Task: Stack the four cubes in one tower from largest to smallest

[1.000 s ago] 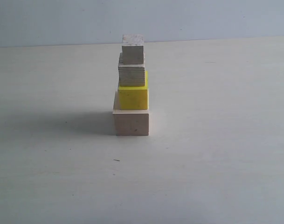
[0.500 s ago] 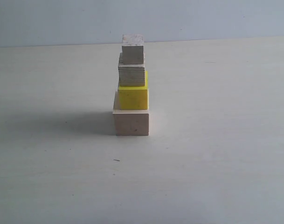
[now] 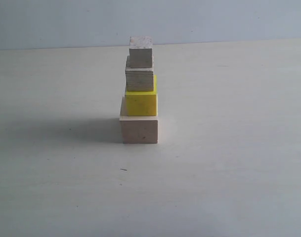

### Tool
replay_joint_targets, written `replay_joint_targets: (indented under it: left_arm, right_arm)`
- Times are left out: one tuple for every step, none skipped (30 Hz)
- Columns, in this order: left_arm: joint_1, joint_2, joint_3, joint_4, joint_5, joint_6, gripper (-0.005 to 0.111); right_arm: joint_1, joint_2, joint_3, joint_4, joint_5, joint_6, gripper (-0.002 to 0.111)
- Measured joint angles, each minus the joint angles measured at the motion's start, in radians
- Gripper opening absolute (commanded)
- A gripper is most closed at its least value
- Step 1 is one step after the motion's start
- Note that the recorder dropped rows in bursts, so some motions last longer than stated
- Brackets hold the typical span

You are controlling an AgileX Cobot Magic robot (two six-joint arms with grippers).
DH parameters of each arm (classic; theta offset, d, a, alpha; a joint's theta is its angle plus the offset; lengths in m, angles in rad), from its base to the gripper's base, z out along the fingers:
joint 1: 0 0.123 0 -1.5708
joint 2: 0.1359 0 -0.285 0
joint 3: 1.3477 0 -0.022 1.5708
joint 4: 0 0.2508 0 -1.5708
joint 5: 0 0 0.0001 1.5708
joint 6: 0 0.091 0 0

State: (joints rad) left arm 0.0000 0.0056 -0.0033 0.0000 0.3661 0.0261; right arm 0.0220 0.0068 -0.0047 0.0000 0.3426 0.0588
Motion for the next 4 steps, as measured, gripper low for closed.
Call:
replay_joint_targets:
  left_arm:
    - [0.0, 0.0, 0.0, 0.0, 0.0, 0.0, 0.0]
    - [0.0, 0.0, 0.0, 0.0, 0.0, 0.0, 0.0]
    - [0.0, 0.0, 0.0, 0.0, 0.0, 0.0, 0.0]
    - [0.0, 0.0, 0.0, 0.0, 0.0, 0.0, 0.0]
  right_arm:
    - [0.0, 0.0, 0.0, 0.0, 0.0, 0.0, 0.0]
    - [0.0, 0.0, 0.0, 0.0, 0.0, 0.0, 0.0]
    - [0.0, 0.0, 0.0, 0.0, 0.0, 0.0, 0.0]
    - [0.0, 0.0, 0.0, 0.0, 0.0, 0.0, 0.0]
